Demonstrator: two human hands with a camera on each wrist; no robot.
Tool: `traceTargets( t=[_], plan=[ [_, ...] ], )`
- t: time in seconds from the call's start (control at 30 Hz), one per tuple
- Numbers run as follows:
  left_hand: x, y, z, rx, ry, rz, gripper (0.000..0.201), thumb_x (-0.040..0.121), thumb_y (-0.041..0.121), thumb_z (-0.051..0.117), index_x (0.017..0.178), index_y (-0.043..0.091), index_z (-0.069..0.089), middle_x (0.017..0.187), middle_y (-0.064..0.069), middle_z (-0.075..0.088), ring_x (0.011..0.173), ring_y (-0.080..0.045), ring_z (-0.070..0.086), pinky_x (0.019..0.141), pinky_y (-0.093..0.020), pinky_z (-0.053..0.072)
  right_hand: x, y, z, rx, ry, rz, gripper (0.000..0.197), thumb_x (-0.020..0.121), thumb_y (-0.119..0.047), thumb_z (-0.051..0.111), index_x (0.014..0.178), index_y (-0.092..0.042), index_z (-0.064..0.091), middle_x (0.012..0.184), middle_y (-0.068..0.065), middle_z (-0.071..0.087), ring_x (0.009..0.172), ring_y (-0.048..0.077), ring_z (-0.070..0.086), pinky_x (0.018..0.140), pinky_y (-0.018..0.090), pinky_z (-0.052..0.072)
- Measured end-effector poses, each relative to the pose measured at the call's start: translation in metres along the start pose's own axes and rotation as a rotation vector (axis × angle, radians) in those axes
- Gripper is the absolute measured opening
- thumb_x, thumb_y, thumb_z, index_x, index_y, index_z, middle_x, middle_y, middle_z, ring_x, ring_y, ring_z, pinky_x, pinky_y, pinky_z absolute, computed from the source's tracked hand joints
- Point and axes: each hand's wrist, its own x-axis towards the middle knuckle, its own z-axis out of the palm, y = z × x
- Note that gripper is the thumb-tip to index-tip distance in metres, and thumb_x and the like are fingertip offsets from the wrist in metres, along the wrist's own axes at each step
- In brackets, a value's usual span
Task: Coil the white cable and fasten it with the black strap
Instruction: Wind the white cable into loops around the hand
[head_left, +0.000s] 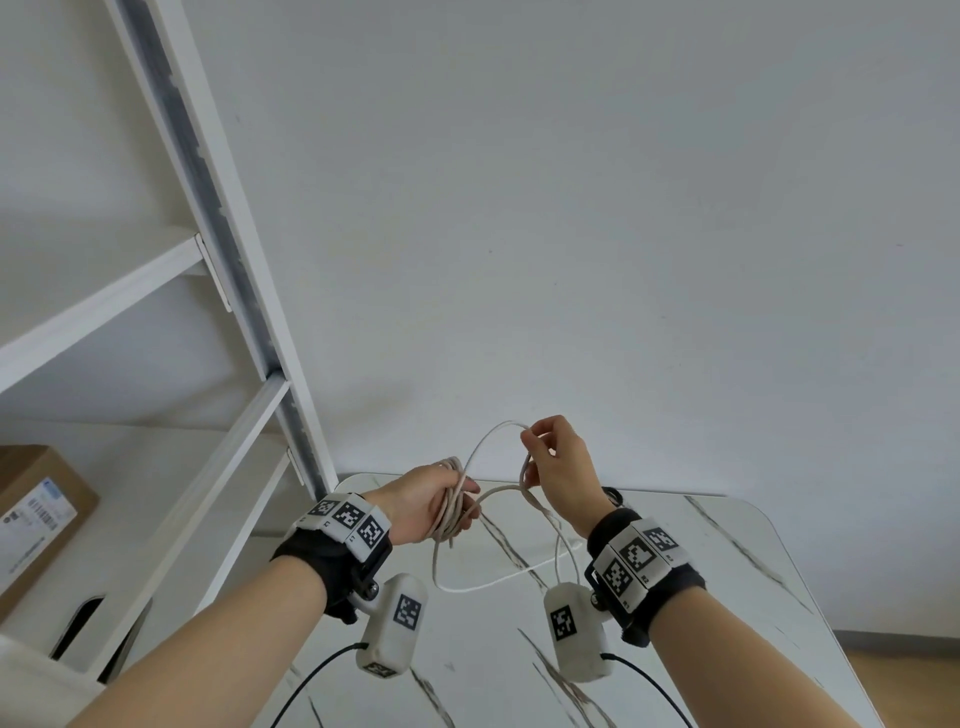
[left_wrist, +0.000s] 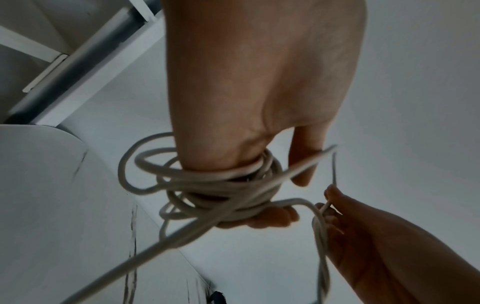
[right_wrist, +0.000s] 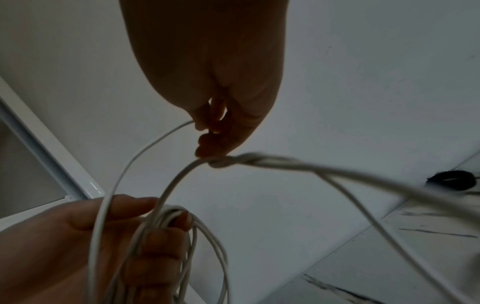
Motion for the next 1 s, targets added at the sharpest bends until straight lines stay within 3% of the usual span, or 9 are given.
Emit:
traceTargets(
  t=[0.17, 0.3, 0.37, 0.43, 0.5, 0.63, 0.73, 0.8, 1.0],
  plan=[
    [0.006, -0.007, -0.002, 0.251, 0.047, 0.129, 0.022, 0.079, 0.009, 0.073, 0.080, 0.010, 0.052, 0.060, -0.003, 0.052, 0.053, -0.014, 0.047, 0.046, -0.021, 0.036, -0.008, -0.009, -0.007, 0.165, -0.192, 0.021, 0.005, 0.095, -0.012, 0.050, 0.093, -0.008, 0.051, 0.062, 0.006, 0.055, 0.060, 0.023, 0.062, 0.074, 0.042, 0.060],
    [0.009, -0.008, 0.004, 0.324, 0.124, 0.166, 0.022, 0.080, 0.014, 0.074, 0.076, 0.011, 0.053, 0.053, 0.000, 0.048, 0.049, -0.012, 0.042, 0.045, -0.021, 0.032, -0.014, -0.020, -0.008, 0.210, -0.328, 0.071, 0.014, 0.090, 0.000, 0.045, 0.085, -0.007, 0.056, 0.074, 0.020, 0.067, 0.071, 0.028, 0.066, 0.073, 0.035, 0.057],
    [0.010, -0.008, 0.005, 0.338, 0.123, 0.200, 0.023, 0.083, 0.021, 0.072, 0.075, 0.008, 0.054, 0.053, -0.001, 0.047, 0.048, -0.013, 0.040, 0.045, -0.022, 0.029, -0.015, -0.023, -0.007, 0.245, -0.349, 0.102, 0.014, 0.089, -0.002, 0.046, 0.082, -0.005, 0.058, 0.076, 0.022, 0.068, 0.072, 0.030, 0.067, 0.071, 0.032, 0.058],
    [0.009, -0.006, 0.003, 0.368, 0.138, 0.228, 0.027, 0.084, 0.023, 0.070, 0.073, 0.007, 0.051, 0.055, -0.006, 0.046, 0.049, -0.017, 0.039, 0.045, -0.024, 0.028, -0.015, -0.022, -0.006, 0.208, -0.312, 0.090, 0.014, 0.089, -0.014, 0.060, 0.080, -0.003, 0.057, 0.069, 0.018, 0.067, 0.067, 0.028, 0.067, 0.065, 0.031, 0.059],
    [0.008, -0.005, 0.001, 0.387, 0.146, 0.241, 0.029, 0.086, 0.023, 0.067, 0.067, 0.009, 0.050, 0.056, -0.007, 0.047, 0.049, -0.016, 0.040, 0.045, -0.025, 0.030, -0.014, -0.018, -0.007, 0.144, -0.267, 0.080, 0.017, 0.084, -0.015, 0.068, 0.081, -0.003, 0.056, 0.065, 0.015, 0.066, 0.061, 0.027, 0.067, 0.060, 0.032, 0.059],
    [0.006, -0.002, -0.002, 0.330, 0.147, 0.235, 0.021, 0.089, 0.016, 0.062, 0.073, 0.011, 0.050, 0.058, -0.004, 0.049, 0.050, -0.015, 0.044, 0.049, -0.027, 0.031, -0.006, -0.002, -0.010, -0.001, -0.212, 0.077, 0.012, 0.088, -0.008, 0.061, 0.100, -0.006, 0.059, 0.067, 0.005, 0.065, 0.045, 0.013, 0.052, 0.046, 0.019, 0.044],
    [0.000, 0.000, -0.002, 0.316, 0.101, 0.213, 0.020, 0.087, 0.011, 0.064, 0.077, 0.012, 0.047, 0.054, -0.001, 0.042, 0.045, -0.013, 0.038, 0.046, -0.025, 0.028, 0.000, 0.009, -0.011, -0.214, -0.176, -0.007, 0.010, 0.089, -0.013, 0.058, 0.090, -0.011, 0.068, 0.062, -0.005, 0.063, 0.050, 0.002, 0.047, 0.051, 0.014, 0.035],
    [-0.004, 0.003, -0.001, 0.303, 0.082, 0.196, 0.025, 0.085, 0.015, 0.068, 0.070, 0.015, 0.048, 0.051, 0.002, 0.036, 0.042, -0.011, 0.031, 0.044, -0.021, 0.028, 0.001, 0.013, -0.012, -0.260, -0.151, -0.014, 0.013, 0.089, -0.016, 0.058, 0.081, -0.015, 0.069, 0.060, -0.007, 0.061, 0.046, -0.001, 0.046, 0.053, 0.016, 0.034],
    [-0.010, 0.007, 0.002, 0.303, 0.024, 0.156, 0.027, 0.096, 0.024, 0.052, 0.074, 0.010, 0.055, 0.045, 0.004, 0.031, 0.037, -0.009, 0.025, 0.045, -0.021, 0.025, 0.004, 0.025, -0.019, -0.340, -0.043, 0.046, 0.014, 0.090, -0.020, 0.056, 0.084, -0.014, 0.067, 0.066, -0.003, 0.060, 0.062, 0.011, 0.050, 0.057, 0.025, 0.039]
  ],
)
